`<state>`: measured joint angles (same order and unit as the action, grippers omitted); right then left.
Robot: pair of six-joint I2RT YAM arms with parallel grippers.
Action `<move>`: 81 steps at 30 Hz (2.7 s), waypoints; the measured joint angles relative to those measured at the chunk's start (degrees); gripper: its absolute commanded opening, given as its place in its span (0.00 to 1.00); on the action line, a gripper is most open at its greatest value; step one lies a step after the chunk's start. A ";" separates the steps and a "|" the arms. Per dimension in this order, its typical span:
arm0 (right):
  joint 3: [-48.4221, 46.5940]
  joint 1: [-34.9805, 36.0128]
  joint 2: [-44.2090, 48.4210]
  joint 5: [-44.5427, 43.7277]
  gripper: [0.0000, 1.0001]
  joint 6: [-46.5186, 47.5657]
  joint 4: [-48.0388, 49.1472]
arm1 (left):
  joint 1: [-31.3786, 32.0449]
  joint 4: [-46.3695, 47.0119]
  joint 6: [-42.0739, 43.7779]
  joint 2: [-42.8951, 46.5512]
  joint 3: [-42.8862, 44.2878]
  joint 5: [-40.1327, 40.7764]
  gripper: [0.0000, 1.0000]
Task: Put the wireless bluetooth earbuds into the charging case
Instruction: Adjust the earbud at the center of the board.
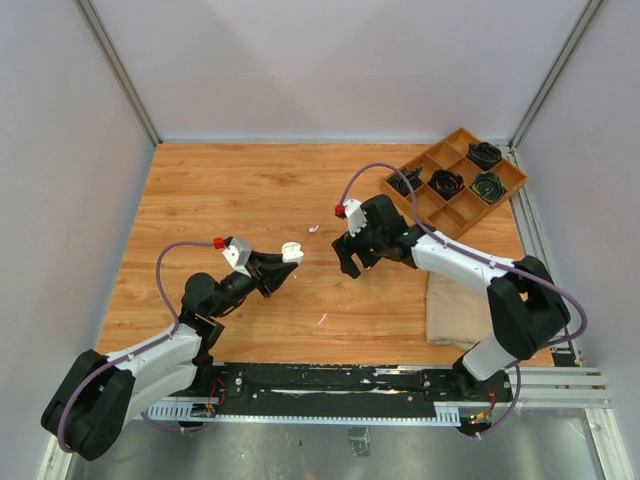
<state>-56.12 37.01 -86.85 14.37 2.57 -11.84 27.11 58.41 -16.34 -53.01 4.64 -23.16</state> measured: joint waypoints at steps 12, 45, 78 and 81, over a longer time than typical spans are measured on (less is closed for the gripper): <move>-7.98 -1.60 -14.88 -2.82 0.82 -0.63 -4.20 | 0.02 -2.36 2.08 0.17 0.00 0.74 0.00; -12.09 -0.61 -18.18 2.62 0.77 1.53 -15.30 | 0.00 -4.24 2.62 -0.87 0.07 -0.46 0.00; -19.98 1.51 -15.93 -7.17 0.50 11.43 -28.02 | 0.00 -4.28 2.60 -0.85 0.07 -0.94 0.00; -21.09 1.16 -18.14 -7.85 0.46 13.22 -29.09 | 0.00 -4.28 2.60 -0.85 0.07 -0.94 0.00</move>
<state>-77.21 38.17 -104.99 6.52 15.79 -40.93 27.11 54.13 -13.74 -53.87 4.71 -24.10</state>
